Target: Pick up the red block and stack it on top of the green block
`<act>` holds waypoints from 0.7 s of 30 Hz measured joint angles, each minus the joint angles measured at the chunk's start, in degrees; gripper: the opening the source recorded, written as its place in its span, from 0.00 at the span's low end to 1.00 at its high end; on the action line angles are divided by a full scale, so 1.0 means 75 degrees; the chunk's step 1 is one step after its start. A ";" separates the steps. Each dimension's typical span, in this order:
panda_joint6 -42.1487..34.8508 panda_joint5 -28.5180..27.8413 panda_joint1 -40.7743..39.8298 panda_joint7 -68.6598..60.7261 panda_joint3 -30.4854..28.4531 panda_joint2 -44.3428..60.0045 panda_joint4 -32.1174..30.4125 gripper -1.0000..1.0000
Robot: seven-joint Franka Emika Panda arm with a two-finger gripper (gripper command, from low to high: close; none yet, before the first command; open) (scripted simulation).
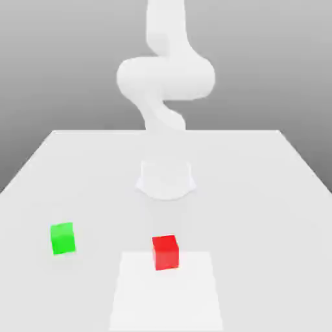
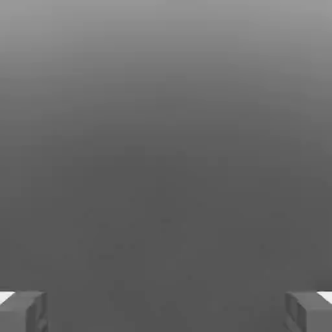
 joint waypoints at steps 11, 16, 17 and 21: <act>0.2001 -0.0160 0.0171 -0.0677 -0.0216 0.2507 -0.2642 0.50; 0.3114 -0.0156 0.0259 -0.1099 -0.0348 0.3961 -0.3947 0.50; 0.3489 -0.0117 0.0279 -0.1197 -0.0363 0.4455 -0.4116 0.50; 0.4773 0.0135 0.0273 -0.1469 -0.0286 0.6063 -0.4210 0.50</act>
